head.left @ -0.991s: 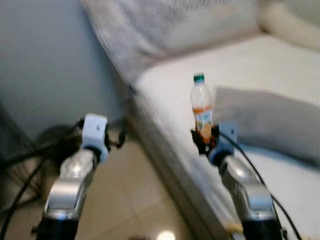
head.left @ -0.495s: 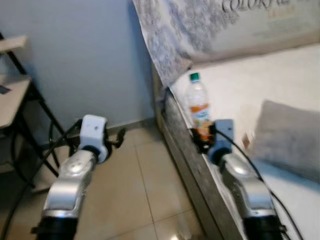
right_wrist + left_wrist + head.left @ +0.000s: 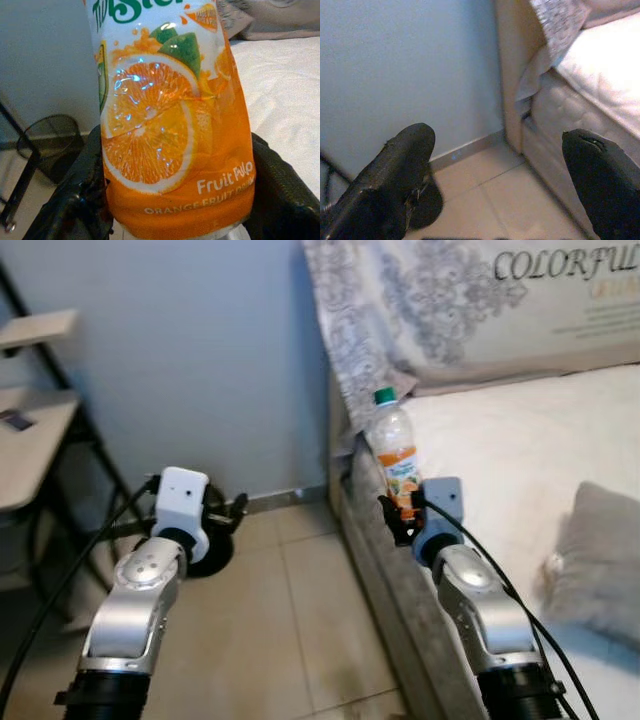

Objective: Clean up the room

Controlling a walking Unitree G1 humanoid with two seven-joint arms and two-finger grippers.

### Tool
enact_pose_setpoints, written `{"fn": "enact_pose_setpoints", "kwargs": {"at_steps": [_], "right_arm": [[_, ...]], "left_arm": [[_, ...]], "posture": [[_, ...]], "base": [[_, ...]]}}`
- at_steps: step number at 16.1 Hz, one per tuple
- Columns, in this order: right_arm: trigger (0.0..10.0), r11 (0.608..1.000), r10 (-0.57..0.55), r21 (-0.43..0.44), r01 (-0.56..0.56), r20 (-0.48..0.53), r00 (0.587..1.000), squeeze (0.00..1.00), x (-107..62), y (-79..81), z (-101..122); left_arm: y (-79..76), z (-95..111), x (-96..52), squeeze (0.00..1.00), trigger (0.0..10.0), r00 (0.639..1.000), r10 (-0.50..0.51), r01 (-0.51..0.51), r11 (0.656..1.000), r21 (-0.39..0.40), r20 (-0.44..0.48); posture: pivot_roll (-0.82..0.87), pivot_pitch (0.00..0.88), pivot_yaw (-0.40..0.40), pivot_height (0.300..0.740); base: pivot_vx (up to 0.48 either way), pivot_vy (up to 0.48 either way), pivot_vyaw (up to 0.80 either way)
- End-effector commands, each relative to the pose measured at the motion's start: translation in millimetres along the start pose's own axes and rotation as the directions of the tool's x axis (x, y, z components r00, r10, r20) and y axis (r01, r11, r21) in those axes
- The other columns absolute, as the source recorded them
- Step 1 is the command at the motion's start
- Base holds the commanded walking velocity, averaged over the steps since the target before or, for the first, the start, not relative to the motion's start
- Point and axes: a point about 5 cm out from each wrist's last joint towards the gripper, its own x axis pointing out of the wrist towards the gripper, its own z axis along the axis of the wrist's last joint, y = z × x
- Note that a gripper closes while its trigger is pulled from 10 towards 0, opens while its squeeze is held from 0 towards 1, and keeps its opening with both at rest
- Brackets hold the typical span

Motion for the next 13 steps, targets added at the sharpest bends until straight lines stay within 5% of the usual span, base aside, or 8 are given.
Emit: {"fn": "enact_pose_setpoints", "kwargs": {"at_steps": [1,6,13], "right_arm": [[10.0,1.000,0.004,0.006,-0.004,0.012,1.000,0.00,-0.9,-3.2,3.5],[10.0,0.999,0.029,-0.013,-0.029,0.011,1.000,0.00,-2.1,-2.1,2.3],[10.0,1.000,0.023,-0.011,-0.024,-0.020,1.000,0.00,-2.5,-3.3,-3.7]], "left_arm": [[-2.4,4.8,1.4,0.00,10.0,1.000,-0.014,0.014,1.000,0.011,0.017],[-2.7,3.9,1.2,0.00,10.0,1.000,-0.019,0.019,1.000,0.014,0.014],[-3.5,2.9,0.7,0.00,10.0,1.000,-0.030,0.030,0.999,0.023,0.009]], "posture": [[-0.03,0.000,0.032,0.740],[-0.04,0.000,0.036,0.740],[-0.03,0.000,0.034,0.740]], "base": [[0.412,0.000,0.00],[0.414,0.000,0.48],[0.415,0.000,0.00]]}}
